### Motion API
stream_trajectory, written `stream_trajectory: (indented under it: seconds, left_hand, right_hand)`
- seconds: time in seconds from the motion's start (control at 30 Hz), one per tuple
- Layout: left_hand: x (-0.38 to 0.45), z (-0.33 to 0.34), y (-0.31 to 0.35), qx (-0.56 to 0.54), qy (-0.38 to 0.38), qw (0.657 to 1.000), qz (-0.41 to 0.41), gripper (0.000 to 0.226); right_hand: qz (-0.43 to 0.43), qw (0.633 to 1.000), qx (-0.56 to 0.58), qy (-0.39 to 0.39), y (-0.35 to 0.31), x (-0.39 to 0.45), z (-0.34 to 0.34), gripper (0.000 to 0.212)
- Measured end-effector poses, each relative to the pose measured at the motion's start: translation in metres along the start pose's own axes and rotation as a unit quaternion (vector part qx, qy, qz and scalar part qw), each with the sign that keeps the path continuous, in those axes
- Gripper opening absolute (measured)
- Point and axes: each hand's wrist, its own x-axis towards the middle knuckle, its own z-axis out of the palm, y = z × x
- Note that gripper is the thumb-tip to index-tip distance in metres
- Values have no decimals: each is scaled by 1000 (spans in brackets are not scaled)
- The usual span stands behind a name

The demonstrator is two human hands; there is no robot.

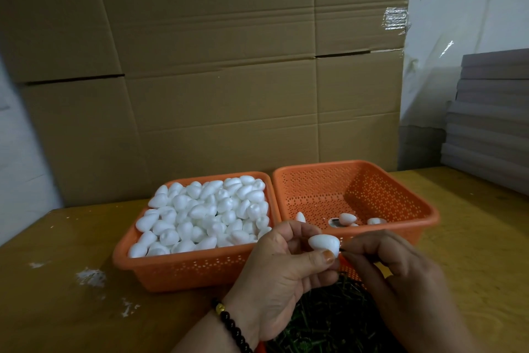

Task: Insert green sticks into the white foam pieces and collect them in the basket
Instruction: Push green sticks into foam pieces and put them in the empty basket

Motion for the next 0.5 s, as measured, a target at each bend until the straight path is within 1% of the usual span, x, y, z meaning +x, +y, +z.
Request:
stream_trajectory:
  seconds: [0.3, 0.5]
  left_hand:
    - [0, 1, -2, -2, 2, 1000, 8, 31]
    - [1, 0, -2, -4, 3, 1000, 9, 30]
  right_hand:
    - [8, 1000, -6, 3, 1, -1, 2, 8]
    - [9, 1000, -10, -10, 1, -1, 2, 7]
